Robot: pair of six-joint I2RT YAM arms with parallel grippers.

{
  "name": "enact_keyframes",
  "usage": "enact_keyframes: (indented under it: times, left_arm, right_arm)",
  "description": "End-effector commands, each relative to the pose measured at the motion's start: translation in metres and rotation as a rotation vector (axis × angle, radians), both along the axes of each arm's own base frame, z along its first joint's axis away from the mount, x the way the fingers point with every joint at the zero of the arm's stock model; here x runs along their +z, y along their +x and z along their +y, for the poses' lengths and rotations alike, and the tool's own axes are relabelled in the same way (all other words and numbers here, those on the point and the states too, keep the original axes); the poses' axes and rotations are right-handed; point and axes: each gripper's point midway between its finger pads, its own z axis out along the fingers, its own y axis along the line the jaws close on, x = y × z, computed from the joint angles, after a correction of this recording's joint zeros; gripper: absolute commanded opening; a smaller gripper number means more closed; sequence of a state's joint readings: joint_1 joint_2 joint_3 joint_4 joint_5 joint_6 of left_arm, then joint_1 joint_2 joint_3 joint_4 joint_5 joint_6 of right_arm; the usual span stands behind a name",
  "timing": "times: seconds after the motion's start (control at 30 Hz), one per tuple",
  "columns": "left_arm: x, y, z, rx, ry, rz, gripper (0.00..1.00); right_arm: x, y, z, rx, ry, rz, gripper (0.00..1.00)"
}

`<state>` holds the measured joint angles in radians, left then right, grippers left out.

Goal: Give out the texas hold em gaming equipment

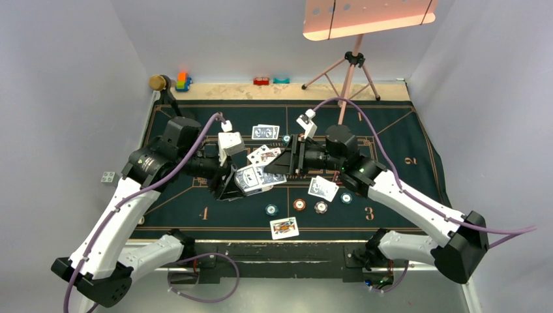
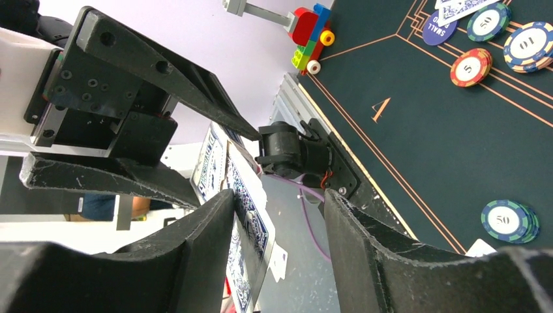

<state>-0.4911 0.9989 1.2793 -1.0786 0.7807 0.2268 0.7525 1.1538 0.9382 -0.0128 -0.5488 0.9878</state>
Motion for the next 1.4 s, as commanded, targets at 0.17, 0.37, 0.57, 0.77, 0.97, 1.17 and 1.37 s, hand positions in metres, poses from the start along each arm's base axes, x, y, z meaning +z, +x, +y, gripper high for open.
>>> enact_keyframes:
  times: [0.17, 0.37, 0.57, 0.77, 0.97, 1.17, 1.37]
  left_arm:
    - [0.025, -0.002, -0.002, -0.016, -0.064, -0.071, 0.00]
    - [0.026, -0.003, -0.002, -0.019, -0.064, -0.073, 0.00]
    - [0.026, -0.003, -0.002, -0.017, -0.065, -0.070, 0.00]
    - [0.026, -0.003, -0.002, -0.017, -0.066, -0.073, 0.00]
    - [0.026, -0.003, -0.001, -0.015, -0.065, -0.071, 0.00]
    - [0.026, -0.003, -0.001, -0.014, -0.066, -0.071, 0.00]
    - [0.025, -0.004, 0.000, -0.014, -0.066, -0.071, 0.00]
  right_arm:
    - [0.008, 0.000, -0.013, -0.023, 0.001, -0.028, 0.43]
    - [0.009, 0.004, -0.021, -0.040, -0.019, -0.038, 0.37]
    - [0.010, 0.009, -0.033, -0.062, -0.062, -0.068, 0.37]
    - [0.015, 0.012, -0.044, -0.082, -0.058, -0.077, 0.31]
    - [0.025, 0.011, -0.047, -0.082, -0.042, -0.088, 0.19]
    - [0.035, 0.014, -0.050, -0.092, -0.045, -0.122, 0.18]
    - [0.051, 0.016, -0.055, -0.096, -0.055, -0.178, 0.19]
